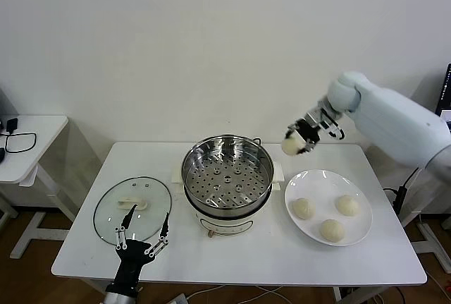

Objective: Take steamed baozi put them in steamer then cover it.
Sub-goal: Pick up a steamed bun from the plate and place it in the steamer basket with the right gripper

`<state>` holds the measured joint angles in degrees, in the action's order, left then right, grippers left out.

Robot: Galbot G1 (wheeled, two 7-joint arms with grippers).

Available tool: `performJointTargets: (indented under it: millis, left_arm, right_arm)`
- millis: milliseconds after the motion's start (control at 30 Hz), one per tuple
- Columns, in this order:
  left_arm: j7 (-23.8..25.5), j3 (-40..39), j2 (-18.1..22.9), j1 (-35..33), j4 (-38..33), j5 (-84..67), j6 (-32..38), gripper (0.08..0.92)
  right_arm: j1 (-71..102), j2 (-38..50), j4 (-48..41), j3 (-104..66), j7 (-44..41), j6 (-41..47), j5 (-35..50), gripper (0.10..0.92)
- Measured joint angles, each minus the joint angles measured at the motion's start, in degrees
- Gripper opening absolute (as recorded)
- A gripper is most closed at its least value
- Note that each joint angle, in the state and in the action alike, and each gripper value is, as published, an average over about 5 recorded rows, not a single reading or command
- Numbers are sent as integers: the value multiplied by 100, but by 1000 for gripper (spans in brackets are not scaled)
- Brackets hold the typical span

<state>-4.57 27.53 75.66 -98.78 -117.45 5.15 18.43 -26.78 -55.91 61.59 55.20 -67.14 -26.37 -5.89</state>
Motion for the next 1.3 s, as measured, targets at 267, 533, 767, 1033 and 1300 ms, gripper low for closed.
performJointTargets:
  millis: [267, 533, 767, 1033, 1300]
  left_arm:
    - [-20, -6, 6, -31, -99, -7, -2, 823]
    - [-32, 27, -16, -63, -134, -54, 26, 823]
    - [-38, 74, -34, -51, -129, -112, 46, 823]
    - [-50, 65, -36, -6, -85, -133, 53, 823]
    - [-55, 80, -33, 12, -62, -147, 60, 823]
  right_arm:
    - [-204, -668, 192, 190, 22, -837, -505, 653]
    - [199, -1389, -107, 60, 141, -1405, -1340, 653]
    - [596, -1893, -549, -123, 255, -1651, -1975, 653]
    - [891, -2264, -985, -257, 349, -1792, -2426, 653]
    - [1012, -2405, -1165, -343, 445, -1824, -2614, 792]
